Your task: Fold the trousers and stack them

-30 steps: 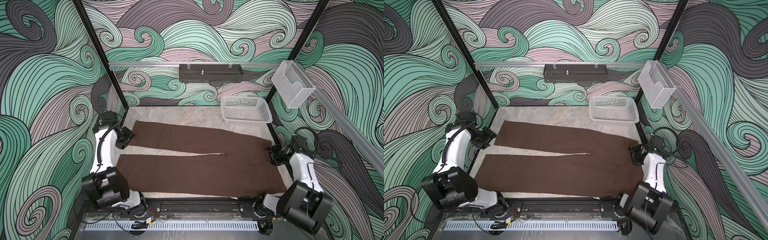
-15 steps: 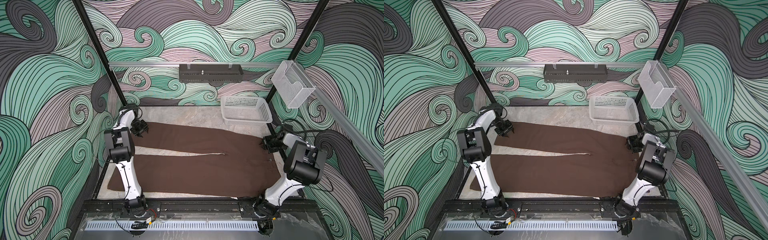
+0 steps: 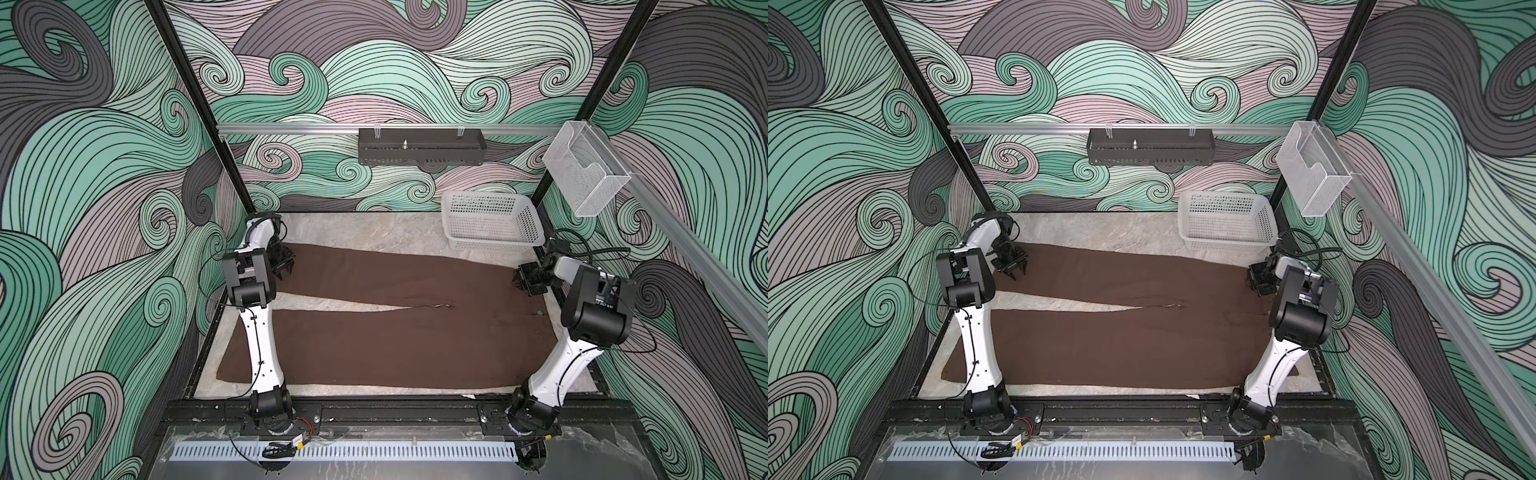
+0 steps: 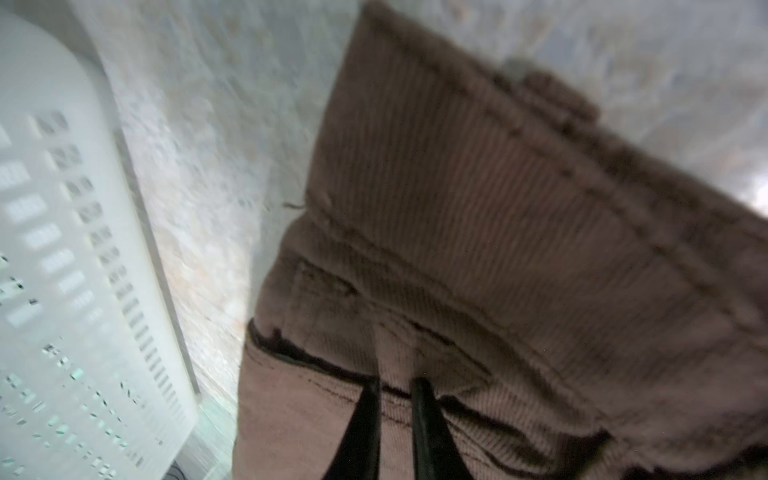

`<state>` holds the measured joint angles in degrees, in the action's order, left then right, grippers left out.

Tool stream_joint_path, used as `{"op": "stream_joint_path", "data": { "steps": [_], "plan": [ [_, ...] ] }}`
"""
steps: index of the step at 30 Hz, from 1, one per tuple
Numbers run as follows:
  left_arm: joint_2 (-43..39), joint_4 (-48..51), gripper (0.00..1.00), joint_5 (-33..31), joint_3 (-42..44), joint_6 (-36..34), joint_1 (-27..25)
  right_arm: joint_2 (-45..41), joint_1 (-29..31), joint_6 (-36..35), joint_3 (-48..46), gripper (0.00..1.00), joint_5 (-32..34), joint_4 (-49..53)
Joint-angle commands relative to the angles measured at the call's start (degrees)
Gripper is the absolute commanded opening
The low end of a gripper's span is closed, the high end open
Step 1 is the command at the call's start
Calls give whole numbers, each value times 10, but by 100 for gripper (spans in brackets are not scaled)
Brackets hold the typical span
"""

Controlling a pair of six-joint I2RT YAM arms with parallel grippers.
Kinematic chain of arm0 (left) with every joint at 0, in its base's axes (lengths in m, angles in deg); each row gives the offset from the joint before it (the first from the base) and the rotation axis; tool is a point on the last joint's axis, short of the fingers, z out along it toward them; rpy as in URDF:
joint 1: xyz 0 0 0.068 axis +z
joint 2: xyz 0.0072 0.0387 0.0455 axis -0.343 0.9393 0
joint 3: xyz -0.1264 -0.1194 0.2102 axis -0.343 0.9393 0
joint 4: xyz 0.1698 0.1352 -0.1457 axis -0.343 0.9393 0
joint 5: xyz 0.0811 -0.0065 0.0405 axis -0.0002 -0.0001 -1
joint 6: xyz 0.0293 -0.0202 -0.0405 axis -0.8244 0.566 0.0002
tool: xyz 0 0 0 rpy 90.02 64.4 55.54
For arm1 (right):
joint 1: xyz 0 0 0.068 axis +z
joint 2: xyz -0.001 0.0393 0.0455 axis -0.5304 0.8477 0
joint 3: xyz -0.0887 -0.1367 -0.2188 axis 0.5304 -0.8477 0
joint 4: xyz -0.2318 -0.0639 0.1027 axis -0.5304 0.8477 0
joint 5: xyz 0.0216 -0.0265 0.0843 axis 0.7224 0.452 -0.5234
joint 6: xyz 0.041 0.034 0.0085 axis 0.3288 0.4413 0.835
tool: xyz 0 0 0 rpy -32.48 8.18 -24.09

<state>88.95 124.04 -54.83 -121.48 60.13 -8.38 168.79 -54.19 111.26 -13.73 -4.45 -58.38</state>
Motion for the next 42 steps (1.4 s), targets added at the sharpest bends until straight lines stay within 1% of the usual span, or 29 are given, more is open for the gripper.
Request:
{"op": "stream_joint_path", "data": {
  "steps": [1, 4, 6, 9, 11, 14, 16, 17, 20, 22, 24, 27, 31, 33, 36, 39, 42],
  "plan": [
    [46, 54, 35, -33, -56, 7, 5, 17, 0, 10, 8, 19, 58, 13],
    [65, 59, 35, -37, -63, 10, 15, 4, -1, 9, -2, 19, 79, 15],
    [69, 58, 34, -36, -60, 11, 22, -1, 0, 5, -5, 20, 81, 16],
    [66, 55, 34, -15, -64, 7, 27, -7, 1, 0, -6, 21, 57, 9],
    [46, 44, 38, 5, -63, -1, 24, -12, 5, -6, 1, 24, 38, 12],
    [-7, 24, 46, 37, -57, -15, 18, -40, 16, -19, 7, 33, 17, 18],
    [-56, 18, 52, 54, -49, -26, 13, -74, 26, -26, 6, 44, 20, 32],
    [-82, 17, 54, 56, -42, -31, 11, -90, 28, -29, 4, 48, 24, 40],
    [-179, 8, 58, 57, 14, -44, 8, -149, 32, -40, -12, 58, 33, 66],
    [-251, -8, 60, 58, 73, -51, 8, -193, 31, -42, -35, 64, 50, 77],
    [-312, -22, 61, 62, 123, -60, 8, -226, 29, -44, -56, 67, 68, 88],
    [-390, -35, 63, 72, 186, -58, 8, -254, 25, -48, -64, 71, 63, 112],
    [-470, -82, 69, 85, 264, -35, 8, -253, 23, -31, -37, 76, 114, 178],
    [-498, -108, 71, 82, 295, -14, 8, -246, 22, -5, -32, 77, 133, 193],
    [-518, -117, 74, 91, 303, 11, 8, -225, 19, 24, -21, 77, 133, 195],
    [-529, -96, 79, 91, 290, 15, 9, -208, 16, 37, -6, 77, 124, 218],
    [-548, -70, 83, 80, 286, 10, 9, -221, 9, 55, -25, 76, 119, 220]
  ]
}}
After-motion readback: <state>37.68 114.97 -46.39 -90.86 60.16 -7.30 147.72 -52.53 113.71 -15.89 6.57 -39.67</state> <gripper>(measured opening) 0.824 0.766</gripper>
